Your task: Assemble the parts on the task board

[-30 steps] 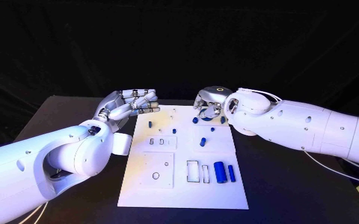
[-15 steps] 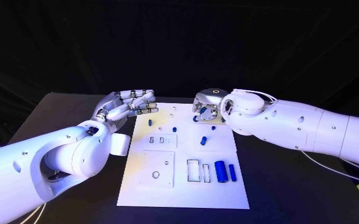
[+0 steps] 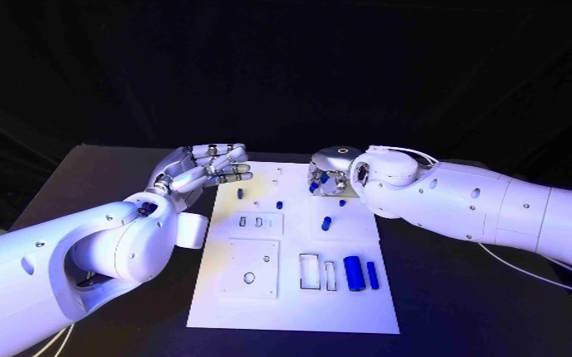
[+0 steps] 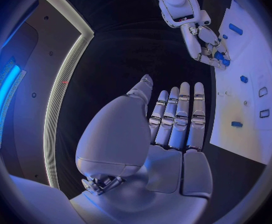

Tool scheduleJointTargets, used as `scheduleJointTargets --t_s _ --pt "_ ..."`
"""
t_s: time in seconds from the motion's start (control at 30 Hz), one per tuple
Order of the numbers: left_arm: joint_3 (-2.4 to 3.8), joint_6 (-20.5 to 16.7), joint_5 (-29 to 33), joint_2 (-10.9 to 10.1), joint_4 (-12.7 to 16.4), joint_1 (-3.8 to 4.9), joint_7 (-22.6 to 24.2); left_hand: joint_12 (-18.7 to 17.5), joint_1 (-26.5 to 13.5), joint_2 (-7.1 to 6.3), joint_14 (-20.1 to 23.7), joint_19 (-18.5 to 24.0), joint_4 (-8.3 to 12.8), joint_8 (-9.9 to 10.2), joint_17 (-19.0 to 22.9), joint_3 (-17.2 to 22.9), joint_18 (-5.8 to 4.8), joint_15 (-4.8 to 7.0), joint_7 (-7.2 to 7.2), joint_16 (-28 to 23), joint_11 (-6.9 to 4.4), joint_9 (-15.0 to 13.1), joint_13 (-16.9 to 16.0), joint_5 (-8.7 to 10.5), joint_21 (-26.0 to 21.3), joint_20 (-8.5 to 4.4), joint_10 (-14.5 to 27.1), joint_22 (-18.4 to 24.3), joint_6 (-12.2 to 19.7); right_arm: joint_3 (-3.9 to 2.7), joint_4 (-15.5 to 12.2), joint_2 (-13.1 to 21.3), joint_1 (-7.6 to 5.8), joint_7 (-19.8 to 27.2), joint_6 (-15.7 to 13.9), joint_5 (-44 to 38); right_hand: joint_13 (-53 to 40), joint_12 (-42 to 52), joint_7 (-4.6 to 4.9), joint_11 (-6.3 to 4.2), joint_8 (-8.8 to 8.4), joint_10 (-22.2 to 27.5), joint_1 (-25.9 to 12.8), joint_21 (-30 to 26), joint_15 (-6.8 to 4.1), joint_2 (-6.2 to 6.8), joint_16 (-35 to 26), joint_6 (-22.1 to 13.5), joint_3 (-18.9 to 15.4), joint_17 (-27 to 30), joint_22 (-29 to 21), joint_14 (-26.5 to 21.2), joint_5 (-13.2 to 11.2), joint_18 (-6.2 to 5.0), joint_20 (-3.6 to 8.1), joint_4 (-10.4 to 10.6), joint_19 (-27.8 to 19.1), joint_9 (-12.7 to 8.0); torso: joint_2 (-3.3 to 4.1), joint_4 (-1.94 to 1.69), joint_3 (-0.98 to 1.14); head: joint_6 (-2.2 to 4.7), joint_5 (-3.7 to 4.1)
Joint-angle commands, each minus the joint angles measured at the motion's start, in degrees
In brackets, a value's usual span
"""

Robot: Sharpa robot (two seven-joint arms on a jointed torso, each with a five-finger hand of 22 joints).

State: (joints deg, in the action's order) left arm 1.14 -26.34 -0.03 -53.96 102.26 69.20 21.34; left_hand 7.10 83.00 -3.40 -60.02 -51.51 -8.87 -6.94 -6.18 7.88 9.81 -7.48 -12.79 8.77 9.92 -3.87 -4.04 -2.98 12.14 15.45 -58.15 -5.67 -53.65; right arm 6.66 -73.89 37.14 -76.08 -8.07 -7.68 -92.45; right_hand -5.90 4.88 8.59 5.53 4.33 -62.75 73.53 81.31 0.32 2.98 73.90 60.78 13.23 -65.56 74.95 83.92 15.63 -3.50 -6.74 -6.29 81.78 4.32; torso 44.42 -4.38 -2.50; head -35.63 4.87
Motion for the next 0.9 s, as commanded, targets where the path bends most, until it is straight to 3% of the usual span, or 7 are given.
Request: scheduleJointTargets --t_s 0.03,0.27,0.43,0.73,0.9 --pt "0.06 0.6 0.2 0.2 0.1 0.09 0.2 -0.2 -0.4 -0.17 0.0 -0.2 0.1 0.3 -0.1 -0.1 0.73 -0.35 -0.22 -0.3 0.18 0.1 0.1 0.08 0.0 0.1 -0.1 0.1 -0.2 0.02 0.0 0.0 0.08 0.0 1.3 -0.6 0.0 0.4 0.16 -0.03 0.03 -0.3 0.2 0.5 0.3 -0.21 0.5 0.3 0.2 -0.1 0.6 2.5 0.2 0.51 0.11 0.4 0.5 0.1 0.21 -0.11 -0.05 0.06 -0.05" --pt "0.06 0.6 0.2 0.2 0.0 0.09 0.1 -0.2 -0.5 -0.13 0.0 -0.2 0.2 0.3 -0.1 -0.1 0.73 -0.36 -0.24 -0.3 0.19 0.1 0.1 0.08 0.0 0.11 -0.1 0.1 -0.2 0.02 0.0 0.0 0.11 0.1 0.3 -0.4 -0.1 1.0 -0.3 -0.53 0.78 -2.3 1.7 1.7 -0.12 -1.94 1.4 2.2 3.5 -0.7 2.6 2.3 -1.2 0.83 0.34 0.5 1.3 0.6 0.45 -0.08 -0.05 0.14 -0.17" --pt "0.06 0.6 0.2 0.2 -0.1 0.09 0.0 -0.2 -0.5 -0.13 0.0 -0.2 0.2 0.3 -0.1 -0.1 0.73 -0.36 -0.24 -0.3 0.19 0.1 0.1 0.08 0.0 0.11 -0.1 0.1 -0.2 0.02 -0.1 0.1 0.12 0.4 -2.2 -0.4 -0.4 1.6 -0.83 -1.24 1.68 -4.7 3.3 2.8 -0.66 -3.23 1.9 4.0 7.1 -0.9 4.4 2.2 -1.8 1.17 0.82 -0.1 2.1 1.3 0.53 -0.12 -0.07 0.22 -0.29" --pt "0.06 0.7 0.2 0.2 -0.4 0.09 -0.1 -0.3 -0.5 -0.1 0.0 -0.2 0.2 0.3 -0.1 -0.1 0.73 -0.36 -0.26 -0.3 0.21 0.1 0.1 0.08 0.0 0.11 -0.1 0.1 -0.2 -0.26 -1.2 0.3 -0.03 1.7 -8.2 0.9 -0.6 1.4 -0.82 -1.48 2.02 -6.2 3.6 3.6 -0.85 -1.9 2.2 4.7 9.9 -0.7 5.9 2.0 -2.1 1.44 1.09 -1.0 2.7 2.1 0.64 -0.15 -0.17 0.81 -0.54" --pt "0.06 0.9 0.2 0.3 -0.8 0.1 -0.1 -0.4 -0.4 0.03 0.0 -0.1 0.3 0.4 -0.1 0.0 0.74 -0.38 -0.3 -0.4 0.24 0.1 0.1 0.07 0.0 0.12 -0.1 0.2 -0.2 -0.45 0.2 -1.2 -0.44 1.5 -10.7 1.4 -0.6 1.3 -0.8 -1.5 2.0 -6.3 3.6 3.7 -0.85 -1.53 2.2 4.8 10.3 -0.6 6.0 2.0 -2.0 1.46 1.1 -1.2 2.7 2.2 0.71 -0.32 -0.15 1.2 -0.59"
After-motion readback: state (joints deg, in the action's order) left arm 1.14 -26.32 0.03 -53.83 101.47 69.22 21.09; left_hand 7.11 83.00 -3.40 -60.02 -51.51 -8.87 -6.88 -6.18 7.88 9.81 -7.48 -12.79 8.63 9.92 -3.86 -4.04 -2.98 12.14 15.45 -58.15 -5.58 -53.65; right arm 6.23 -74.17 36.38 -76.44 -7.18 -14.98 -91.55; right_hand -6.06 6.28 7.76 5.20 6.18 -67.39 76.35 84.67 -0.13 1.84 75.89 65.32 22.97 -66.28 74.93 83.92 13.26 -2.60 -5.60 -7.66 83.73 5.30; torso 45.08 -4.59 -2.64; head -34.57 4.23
